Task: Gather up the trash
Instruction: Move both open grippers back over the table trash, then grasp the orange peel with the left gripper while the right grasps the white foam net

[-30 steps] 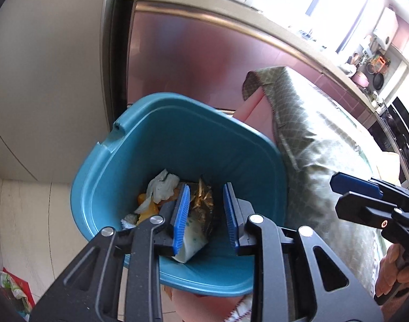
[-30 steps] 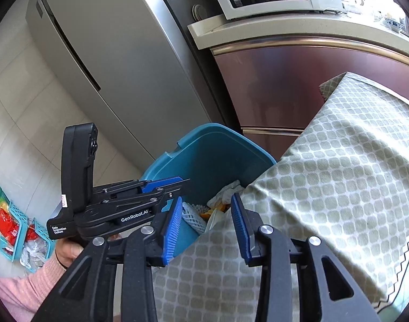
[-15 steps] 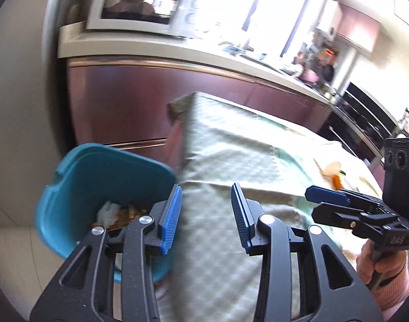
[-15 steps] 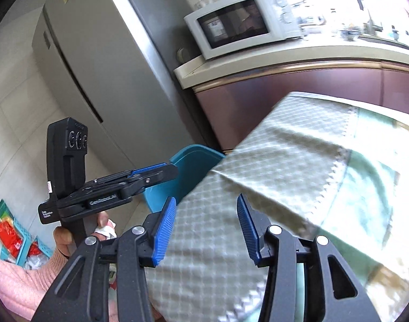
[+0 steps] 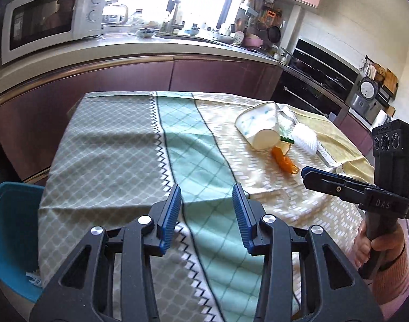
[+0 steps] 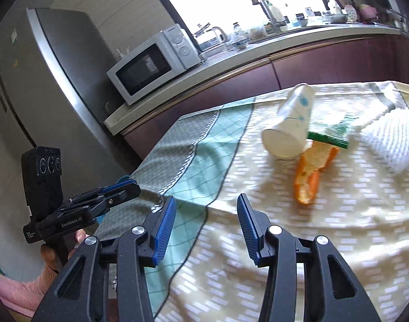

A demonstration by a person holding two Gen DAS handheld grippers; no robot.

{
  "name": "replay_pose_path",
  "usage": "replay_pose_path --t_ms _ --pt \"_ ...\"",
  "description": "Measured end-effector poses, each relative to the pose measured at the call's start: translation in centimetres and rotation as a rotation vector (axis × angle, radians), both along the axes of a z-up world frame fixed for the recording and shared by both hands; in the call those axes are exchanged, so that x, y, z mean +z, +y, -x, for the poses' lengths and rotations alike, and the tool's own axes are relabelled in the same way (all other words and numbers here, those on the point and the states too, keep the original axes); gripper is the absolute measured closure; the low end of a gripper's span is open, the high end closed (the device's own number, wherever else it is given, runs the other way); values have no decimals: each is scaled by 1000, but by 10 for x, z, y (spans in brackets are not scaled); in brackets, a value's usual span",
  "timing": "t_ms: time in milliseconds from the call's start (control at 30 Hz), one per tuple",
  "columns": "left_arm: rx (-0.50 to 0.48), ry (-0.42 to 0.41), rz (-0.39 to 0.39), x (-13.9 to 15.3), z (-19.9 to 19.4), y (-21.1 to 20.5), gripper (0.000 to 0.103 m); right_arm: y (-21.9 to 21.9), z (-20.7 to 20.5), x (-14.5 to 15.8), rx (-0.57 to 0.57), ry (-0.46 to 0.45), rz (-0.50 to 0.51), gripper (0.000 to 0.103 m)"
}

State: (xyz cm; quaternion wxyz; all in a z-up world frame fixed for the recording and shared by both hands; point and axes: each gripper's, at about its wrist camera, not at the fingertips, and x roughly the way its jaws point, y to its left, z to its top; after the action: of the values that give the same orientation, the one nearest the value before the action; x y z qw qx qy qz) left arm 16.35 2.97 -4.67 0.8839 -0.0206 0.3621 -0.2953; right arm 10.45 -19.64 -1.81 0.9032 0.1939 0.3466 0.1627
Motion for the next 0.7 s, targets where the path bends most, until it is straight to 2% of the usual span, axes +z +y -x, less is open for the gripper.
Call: replay_pose_path --t_ms 467,700 --pt "-146 9 -33 8 -21 -112 62 -80 1 -8 -181 -9 -7 58" --pt "-198 81 -63 -16 -28 -161 61 -150 -1 -14 -341 20 -38 58"
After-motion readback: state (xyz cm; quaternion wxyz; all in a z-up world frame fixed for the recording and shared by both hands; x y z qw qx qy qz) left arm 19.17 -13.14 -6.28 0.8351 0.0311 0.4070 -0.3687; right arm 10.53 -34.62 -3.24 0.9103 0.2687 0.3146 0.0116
